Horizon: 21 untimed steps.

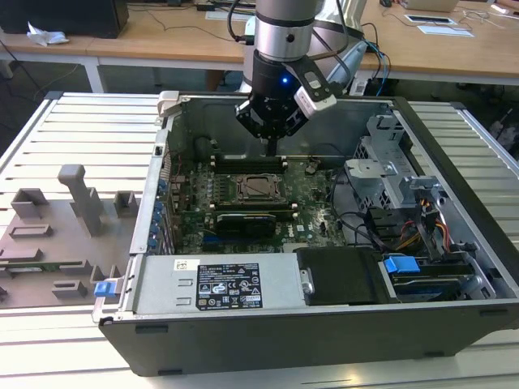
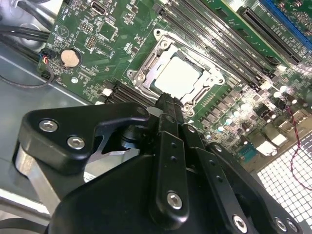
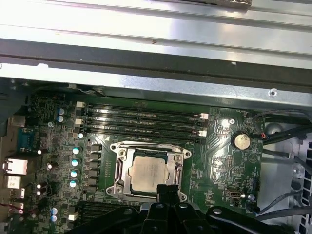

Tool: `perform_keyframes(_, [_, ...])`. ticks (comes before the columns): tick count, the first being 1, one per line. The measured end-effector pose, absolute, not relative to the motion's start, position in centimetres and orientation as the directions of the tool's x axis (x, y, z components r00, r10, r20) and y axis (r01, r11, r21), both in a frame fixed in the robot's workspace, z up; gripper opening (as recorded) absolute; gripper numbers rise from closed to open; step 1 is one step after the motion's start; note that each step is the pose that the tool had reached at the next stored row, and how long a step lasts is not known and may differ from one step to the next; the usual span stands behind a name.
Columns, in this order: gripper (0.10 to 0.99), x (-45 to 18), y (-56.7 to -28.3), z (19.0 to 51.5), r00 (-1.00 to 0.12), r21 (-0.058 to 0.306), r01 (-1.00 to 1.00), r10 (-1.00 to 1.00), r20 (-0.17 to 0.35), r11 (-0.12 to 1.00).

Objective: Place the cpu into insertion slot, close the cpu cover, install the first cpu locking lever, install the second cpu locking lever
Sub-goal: 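Install the second cpu locking lever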

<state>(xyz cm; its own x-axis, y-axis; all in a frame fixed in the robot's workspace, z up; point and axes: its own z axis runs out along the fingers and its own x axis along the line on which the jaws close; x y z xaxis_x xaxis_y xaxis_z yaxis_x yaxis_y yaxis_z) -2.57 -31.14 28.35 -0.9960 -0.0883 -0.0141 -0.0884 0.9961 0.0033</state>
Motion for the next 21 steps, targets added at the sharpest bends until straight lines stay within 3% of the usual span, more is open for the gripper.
perform_keyframes(14, [0.106,-3.2,-31.5,28.2,-0.996,0.003,-0.089,-0.088,-0.014,0.996])
perform_keyframes(21, [0.106,-3.3,-33.2,27.9,-0.996,0.005,-0.088,-0.088,-0.014,0.996])
